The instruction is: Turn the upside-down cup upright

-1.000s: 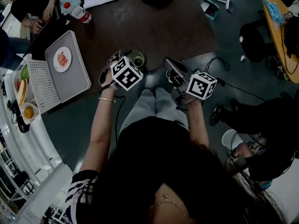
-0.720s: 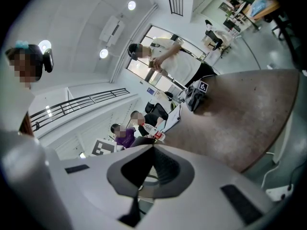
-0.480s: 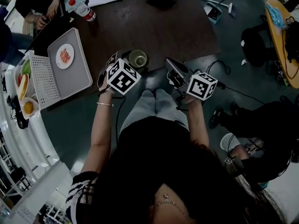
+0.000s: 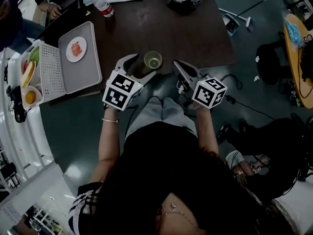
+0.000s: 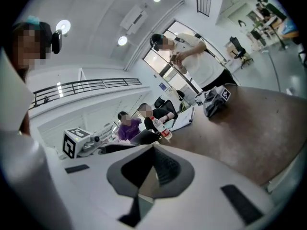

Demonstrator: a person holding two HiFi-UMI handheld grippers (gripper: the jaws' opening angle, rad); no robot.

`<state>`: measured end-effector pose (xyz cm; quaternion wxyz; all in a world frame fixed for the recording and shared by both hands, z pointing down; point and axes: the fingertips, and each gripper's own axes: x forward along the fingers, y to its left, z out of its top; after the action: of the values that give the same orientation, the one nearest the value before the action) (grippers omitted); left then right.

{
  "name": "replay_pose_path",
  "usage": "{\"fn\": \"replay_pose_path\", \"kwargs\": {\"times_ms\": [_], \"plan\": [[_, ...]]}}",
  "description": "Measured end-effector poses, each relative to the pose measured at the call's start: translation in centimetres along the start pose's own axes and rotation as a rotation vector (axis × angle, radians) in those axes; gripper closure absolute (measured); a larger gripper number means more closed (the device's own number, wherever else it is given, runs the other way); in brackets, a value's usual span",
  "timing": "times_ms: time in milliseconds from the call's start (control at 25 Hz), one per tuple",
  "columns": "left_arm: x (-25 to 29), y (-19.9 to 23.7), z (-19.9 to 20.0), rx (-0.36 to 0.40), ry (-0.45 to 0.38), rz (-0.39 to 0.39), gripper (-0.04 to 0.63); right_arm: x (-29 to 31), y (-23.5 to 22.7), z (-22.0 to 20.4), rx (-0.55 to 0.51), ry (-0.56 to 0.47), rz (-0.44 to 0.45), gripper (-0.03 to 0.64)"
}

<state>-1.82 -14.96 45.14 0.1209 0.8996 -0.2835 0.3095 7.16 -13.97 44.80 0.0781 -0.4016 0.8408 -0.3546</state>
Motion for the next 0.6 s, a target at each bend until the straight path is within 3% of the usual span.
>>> {"fn": "replay_pose_path", "kwargs": {"times_ms": [80,600], "plan": [[-1.2,0.2,0.3,-0.037,-0.061,0.044,0.301,0.2,0.5,0.2,-0.062,-0.004,-0.014,0.6],[-7.2,1.8,1.7,-0.259,-0.393,0.223,0.429,1.7,3.7,0.0,-0.408,0.056,-0.104,0.6]]}}
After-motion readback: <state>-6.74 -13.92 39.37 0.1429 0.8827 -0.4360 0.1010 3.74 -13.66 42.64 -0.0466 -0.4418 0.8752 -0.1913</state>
